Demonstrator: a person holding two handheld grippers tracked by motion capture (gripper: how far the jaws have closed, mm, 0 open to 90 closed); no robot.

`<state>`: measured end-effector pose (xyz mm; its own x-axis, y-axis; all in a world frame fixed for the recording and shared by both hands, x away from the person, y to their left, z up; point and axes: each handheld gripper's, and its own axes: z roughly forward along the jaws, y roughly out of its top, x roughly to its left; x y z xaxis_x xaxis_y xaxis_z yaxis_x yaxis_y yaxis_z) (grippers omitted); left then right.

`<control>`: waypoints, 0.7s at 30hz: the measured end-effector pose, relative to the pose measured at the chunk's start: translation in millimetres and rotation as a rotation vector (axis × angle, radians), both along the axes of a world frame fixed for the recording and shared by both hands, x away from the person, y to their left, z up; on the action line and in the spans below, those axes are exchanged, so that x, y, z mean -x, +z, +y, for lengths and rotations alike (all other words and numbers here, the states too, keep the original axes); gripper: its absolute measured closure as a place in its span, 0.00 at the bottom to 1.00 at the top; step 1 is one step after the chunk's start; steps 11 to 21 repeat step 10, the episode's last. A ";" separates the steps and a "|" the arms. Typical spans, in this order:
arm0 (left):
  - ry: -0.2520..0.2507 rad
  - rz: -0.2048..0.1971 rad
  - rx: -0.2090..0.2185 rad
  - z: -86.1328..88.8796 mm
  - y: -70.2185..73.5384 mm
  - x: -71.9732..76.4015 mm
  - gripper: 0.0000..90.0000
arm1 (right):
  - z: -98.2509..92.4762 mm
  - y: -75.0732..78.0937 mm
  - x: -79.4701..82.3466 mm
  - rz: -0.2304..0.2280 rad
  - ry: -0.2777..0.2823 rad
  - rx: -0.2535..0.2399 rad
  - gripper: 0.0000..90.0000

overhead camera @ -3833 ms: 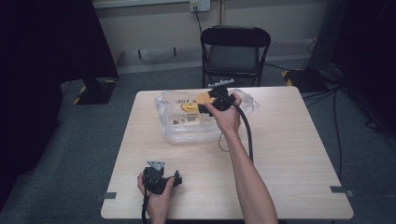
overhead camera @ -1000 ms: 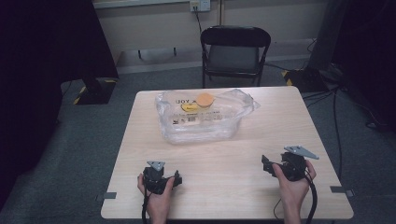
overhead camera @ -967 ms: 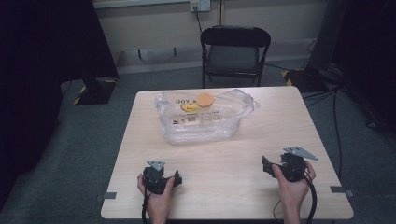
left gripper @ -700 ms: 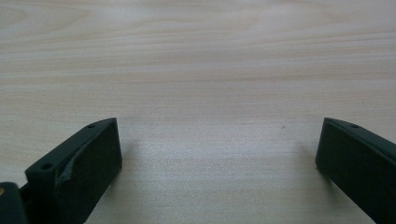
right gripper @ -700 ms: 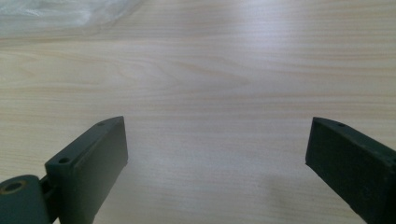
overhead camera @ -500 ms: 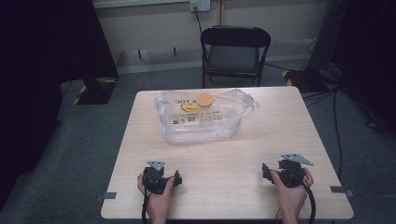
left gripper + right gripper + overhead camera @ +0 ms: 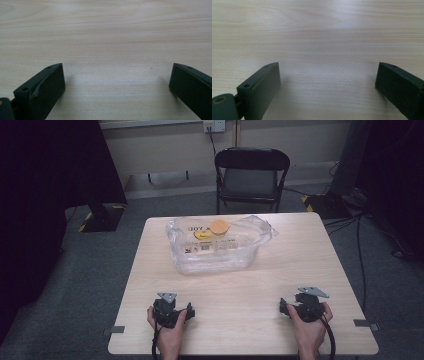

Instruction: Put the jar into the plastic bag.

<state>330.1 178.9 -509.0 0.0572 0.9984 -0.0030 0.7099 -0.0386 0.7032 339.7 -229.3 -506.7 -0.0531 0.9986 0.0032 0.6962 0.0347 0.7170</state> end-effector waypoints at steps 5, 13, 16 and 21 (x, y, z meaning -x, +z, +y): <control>0.000 0.000 0.000 0.0 0.0 0.0 0.00 | 1.7 -1.0 -0.5 0.000 -0.001 0.010 0.03; 0.000 0.000 0.000 0.0 0.0 0.0 0.00 | 1.7 -1.0 -0.5 0.000 -0.001 0.010 0.03; 0.000 0.000 0.000 0.0 0.0 0.0 0.00 | 1.7 -1.0 -0.5 0.000 -0.001 0.010 0.03; 0.000 0.000 0.000 0.0 0.0 0.0 0.00 | 1.7 -1.0 -0.5 0.000 -0.001 0.010 0.03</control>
